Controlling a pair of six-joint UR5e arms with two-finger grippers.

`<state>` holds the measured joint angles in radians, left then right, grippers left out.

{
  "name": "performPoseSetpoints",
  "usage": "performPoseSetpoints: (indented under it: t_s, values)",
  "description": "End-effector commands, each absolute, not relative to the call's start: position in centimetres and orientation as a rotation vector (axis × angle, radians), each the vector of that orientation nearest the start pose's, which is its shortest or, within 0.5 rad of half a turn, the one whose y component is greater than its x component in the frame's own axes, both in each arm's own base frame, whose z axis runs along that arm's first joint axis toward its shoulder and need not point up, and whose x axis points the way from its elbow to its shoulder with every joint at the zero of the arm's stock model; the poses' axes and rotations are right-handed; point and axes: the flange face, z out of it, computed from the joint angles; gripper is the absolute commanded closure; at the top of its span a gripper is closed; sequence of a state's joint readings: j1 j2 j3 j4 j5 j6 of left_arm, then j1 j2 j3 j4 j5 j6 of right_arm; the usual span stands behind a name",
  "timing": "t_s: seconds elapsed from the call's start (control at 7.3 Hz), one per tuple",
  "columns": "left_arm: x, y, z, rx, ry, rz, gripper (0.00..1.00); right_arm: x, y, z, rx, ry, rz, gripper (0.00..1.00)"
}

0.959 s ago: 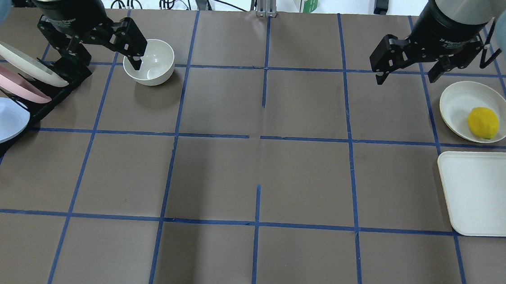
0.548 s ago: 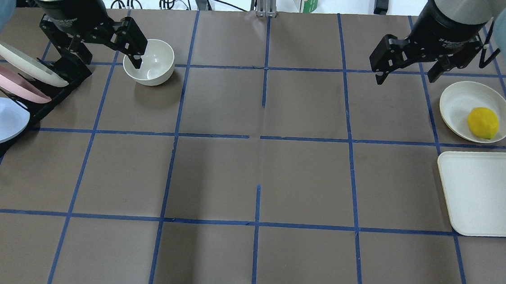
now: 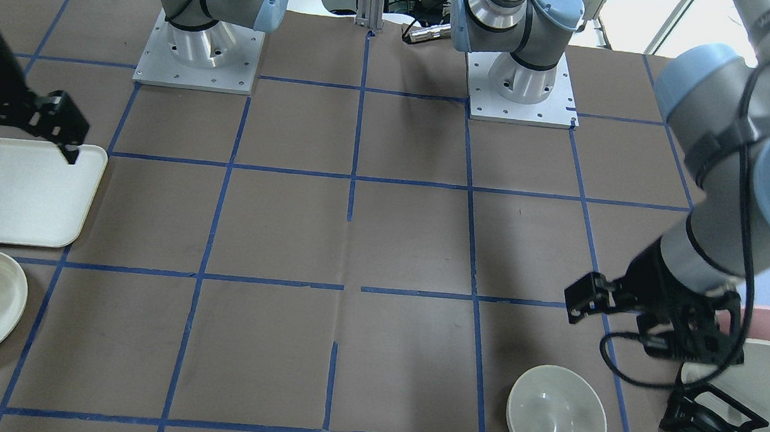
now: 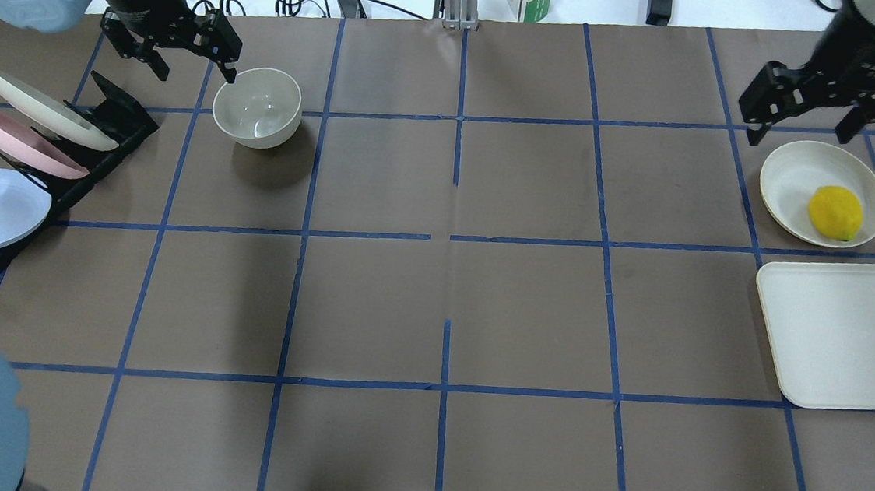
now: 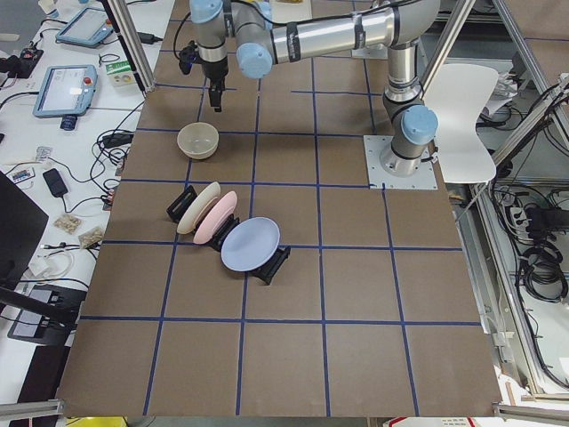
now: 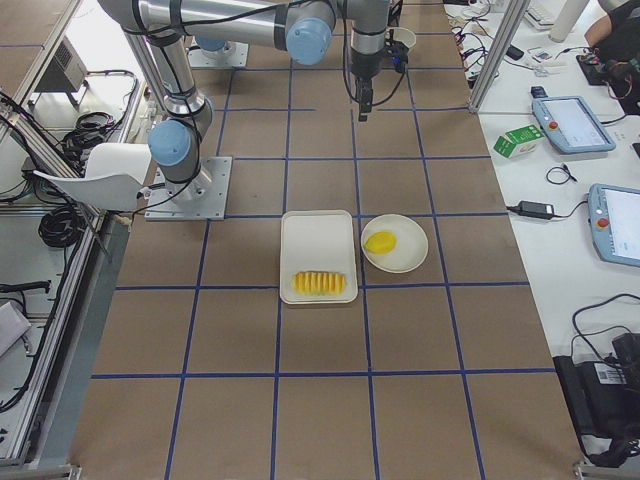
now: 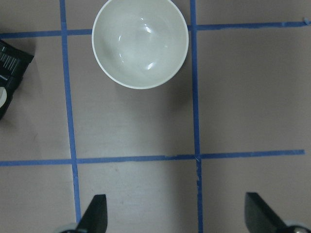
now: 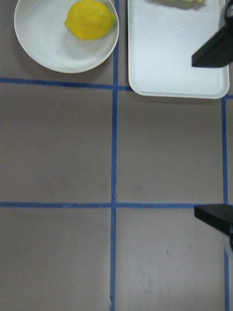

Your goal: Place bowl and put lemon in it

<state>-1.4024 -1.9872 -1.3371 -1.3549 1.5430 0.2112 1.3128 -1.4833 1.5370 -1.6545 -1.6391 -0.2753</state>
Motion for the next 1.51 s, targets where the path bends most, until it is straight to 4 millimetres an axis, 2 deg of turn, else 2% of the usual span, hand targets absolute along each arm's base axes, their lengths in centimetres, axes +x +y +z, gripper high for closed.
performPoseSetpoints:
  t_s: [0.0, 0.14, 0.27, 0.41, 0.55, 0.82, 0.96, 1.1, 1.23, 1.37]
  values:
    - [1.7, -73.8, 29.0, 0.122, 3.165, -0.055, 0.0, -12.2, -60.2, 44.0, -0.077, 3.219, 0.014, 0.0]
    - [1.9, -74.7, 25.6, 0.124, 3.163, -0.057, 0.0, -14.8, -63.0, 43.7, -0.106, 3.223, 0.001, 0.0]
    - [2.0, -75.1, 24.0, 0.12, 3.163, -0.05, 0.0, -15.4, -64.3, 43.0, -0.104, 3.217, 0.004, 0.0]
    - [2.0, -75.2, 22.9, 0.119, 3.166, -0.029, 0.0, -15.7, -64.8, 40.9, -0.127, 3.203, 0.048, 0.0]
    - [2.0, -75.3, 22.0, 0.119, 3.169, -0.01, 0.05, -16.0, -65.5, 38.5, -0.235, 3.178, 0.093, 0.0]
    - [3.2, -75.4, 20.9, 0.09, 3.175, 0.008, 0.46, -17.7, -67.0, 31.6, -0.323, 3.173, 0.088, 0.0]
    - [3.3, -75.3, 20.6, 0.075, 3.178, 0.015, 0.69, -18.8, -66.7, 29.5, -0.396, 3.175, 0.062, 0.0]
    - [3.1, -75.4, 20.6, 0.063, 3.191, 0.01, 0.96, -21.4, -65.6, 27.2, -0.372, 3.18, 0.051, 0.0]
    - [3.1, -75.5, 20.8, 0.061, 3.195, 0.004, 1.0, -22.2, -64.8, 24.2, -0.379, 3.173, 0.048, 0.0]
    - [3.2, -75.6, 21.2, 0.058, 3.194, -0.008, 1.0, -21.6, -64.2, 21.6, -0.378, 3.143, 0.055, 0.0]
